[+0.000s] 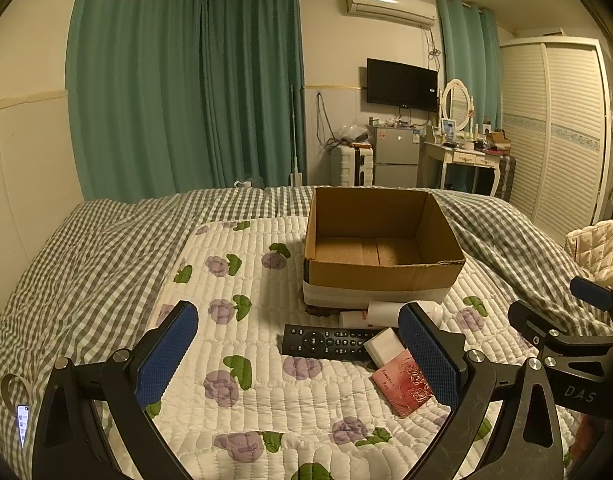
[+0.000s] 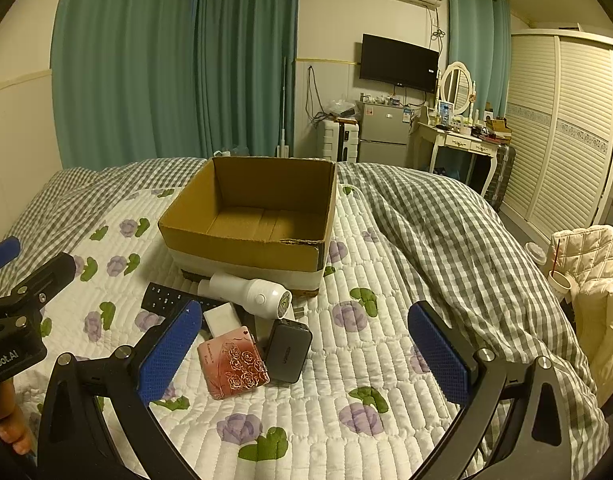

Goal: Organize rigid objects

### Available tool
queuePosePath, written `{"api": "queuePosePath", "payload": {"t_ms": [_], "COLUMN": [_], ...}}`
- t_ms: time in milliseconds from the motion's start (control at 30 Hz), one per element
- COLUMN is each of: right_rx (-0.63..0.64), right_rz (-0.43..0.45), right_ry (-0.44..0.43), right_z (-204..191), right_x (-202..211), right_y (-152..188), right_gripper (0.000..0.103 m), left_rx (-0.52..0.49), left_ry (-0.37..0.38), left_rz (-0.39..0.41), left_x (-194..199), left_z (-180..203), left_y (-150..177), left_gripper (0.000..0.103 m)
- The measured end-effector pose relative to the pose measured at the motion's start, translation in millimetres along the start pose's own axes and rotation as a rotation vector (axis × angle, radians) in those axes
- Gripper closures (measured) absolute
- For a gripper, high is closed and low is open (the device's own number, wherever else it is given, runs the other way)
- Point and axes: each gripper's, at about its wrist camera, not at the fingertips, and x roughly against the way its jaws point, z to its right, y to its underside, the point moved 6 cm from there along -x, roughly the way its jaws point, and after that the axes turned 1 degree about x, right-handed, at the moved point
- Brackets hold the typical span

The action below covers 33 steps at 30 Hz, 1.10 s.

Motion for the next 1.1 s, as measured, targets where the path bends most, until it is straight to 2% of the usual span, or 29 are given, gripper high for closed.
{"api": "queuePosePath", "payload": {"t_ms": [1100], "right_rx": [0.017], "right_rz": [-0.014], "right_ry": [-0.017], "right_z": [-2.4], "right_x": [-0.3], "right_y": [1.2], "right_gripper": [0.0], "left_rx": [0.005], "left_ry": [-0.002], "left_rz": [-0.002], "left_x": [-2.7], "left_z": [0.5], "left_y": [3.5], "left_gripper": [0.001]}}
